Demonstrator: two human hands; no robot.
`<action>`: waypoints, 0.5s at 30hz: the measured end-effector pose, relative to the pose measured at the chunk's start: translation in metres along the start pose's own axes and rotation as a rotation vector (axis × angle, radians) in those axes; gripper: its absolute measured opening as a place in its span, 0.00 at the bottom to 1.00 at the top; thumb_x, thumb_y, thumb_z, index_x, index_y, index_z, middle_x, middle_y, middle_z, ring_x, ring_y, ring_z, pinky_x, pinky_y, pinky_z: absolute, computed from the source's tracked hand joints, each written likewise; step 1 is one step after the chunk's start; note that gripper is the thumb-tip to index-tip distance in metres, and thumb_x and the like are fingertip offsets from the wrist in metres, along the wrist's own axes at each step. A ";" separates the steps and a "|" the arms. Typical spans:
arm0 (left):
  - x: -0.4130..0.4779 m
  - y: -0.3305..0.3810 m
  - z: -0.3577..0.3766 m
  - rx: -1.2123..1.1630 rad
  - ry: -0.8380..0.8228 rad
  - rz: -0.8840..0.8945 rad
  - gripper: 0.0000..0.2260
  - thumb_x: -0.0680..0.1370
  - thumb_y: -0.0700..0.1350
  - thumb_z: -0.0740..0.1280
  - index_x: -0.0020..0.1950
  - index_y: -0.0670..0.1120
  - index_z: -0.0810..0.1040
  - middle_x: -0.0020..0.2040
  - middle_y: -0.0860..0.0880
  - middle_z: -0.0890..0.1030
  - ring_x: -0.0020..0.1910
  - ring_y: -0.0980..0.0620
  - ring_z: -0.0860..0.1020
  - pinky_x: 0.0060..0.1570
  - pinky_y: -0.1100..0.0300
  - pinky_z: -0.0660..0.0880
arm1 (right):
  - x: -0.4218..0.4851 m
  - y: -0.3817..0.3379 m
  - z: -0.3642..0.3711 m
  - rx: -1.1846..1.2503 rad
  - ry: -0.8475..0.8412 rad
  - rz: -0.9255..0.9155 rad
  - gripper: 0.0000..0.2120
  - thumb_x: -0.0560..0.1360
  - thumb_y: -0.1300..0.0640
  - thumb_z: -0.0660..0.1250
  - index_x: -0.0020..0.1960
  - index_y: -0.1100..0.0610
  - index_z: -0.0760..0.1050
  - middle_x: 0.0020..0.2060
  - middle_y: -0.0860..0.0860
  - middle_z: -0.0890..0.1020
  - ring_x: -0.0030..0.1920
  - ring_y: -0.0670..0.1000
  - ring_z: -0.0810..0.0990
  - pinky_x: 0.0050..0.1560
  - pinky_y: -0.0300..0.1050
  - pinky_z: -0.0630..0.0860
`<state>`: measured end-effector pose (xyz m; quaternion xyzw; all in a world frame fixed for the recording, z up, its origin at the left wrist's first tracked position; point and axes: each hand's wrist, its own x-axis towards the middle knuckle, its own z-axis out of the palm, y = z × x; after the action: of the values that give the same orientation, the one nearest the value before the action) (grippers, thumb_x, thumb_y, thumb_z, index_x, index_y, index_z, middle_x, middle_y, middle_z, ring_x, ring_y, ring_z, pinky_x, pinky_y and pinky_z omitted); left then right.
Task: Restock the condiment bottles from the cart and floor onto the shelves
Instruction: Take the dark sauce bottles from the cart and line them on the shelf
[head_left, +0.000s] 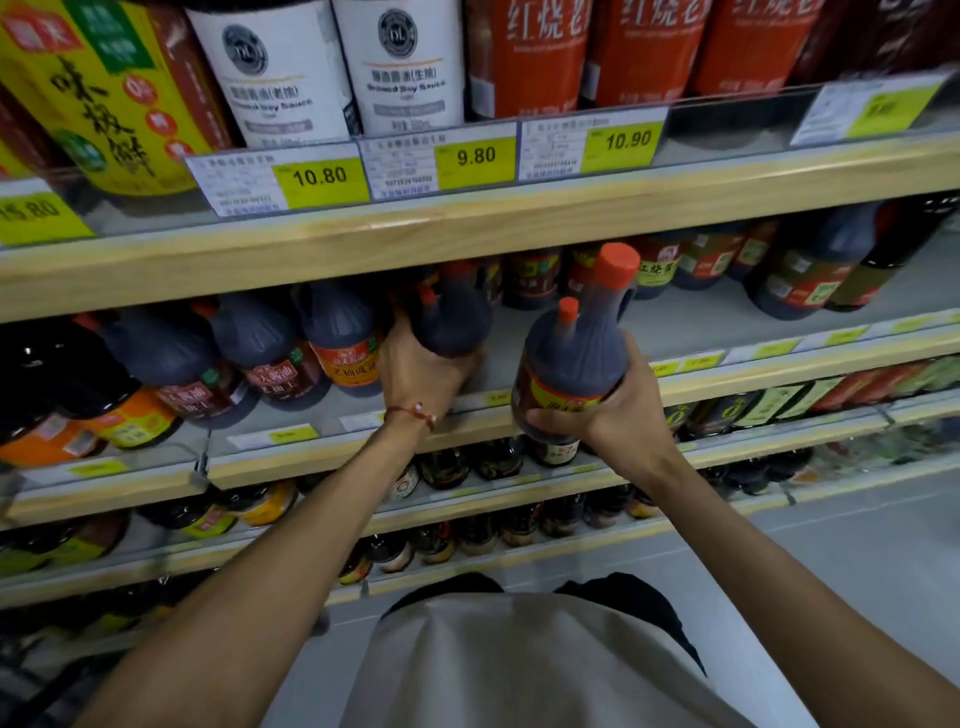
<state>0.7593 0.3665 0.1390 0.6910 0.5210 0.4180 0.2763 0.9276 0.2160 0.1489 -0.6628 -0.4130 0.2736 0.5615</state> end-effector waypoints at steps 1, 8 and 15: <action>0.004 0.000 0.000 -0.003 -0.011 -0.014 0.32 0.61 0.51 0.85 0.59 0.43 0.78 0.54 0.43 0.84 0.52 0.43 0.83 0.45 0.61 0.72 | 0.000 0.001 0.001 -0.001 0.000 0.000 0.42 0.57 0.62 0.88 0.64 0.49 0.71 0.56 0.45 0.83 0.52 0.41 0.83 0.48 0.38 0.81; 0.016 -0.008 -0.003 -0.064 -0.068 -0.092 0.40 0.57 0.64 0.73 0.64 0.44 0.76 0.62 0.46 0.82 0.59 0.47 0.81 0.53 0.58 0.77 | -0.001 0.003 0.009 -0.001 0.003 0.028 0.44 0.56 0.59 0.89 0.67 0.53 0.72 0.57 0.47 0.83 0.53 0.44 0.84 0.49 0.41 0.82; 0.003 0.006 -0.008 -0.148 -0.158 -0.281 0.33 0.69 0.40 0.81 0.70 0.39 0.70 0.67 0.46 0.77 0.65 0.47 0.76 0.52 0.65 0.69 | -0.013 -0.007 0.007 -0.002 -0.042 0.060 0.44 0.56 0.61 0.89 0.67 0.54 0.72 0.56 0.49 0.84 0.53 0.46 0.84 0.50 0.44 0.83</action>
<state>0.7554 0.3673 0.1486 0.6198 0.5570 0.3568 0.4222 0.9133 0.2088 0.1525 -0.6696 -0.4049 0.3036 0.5437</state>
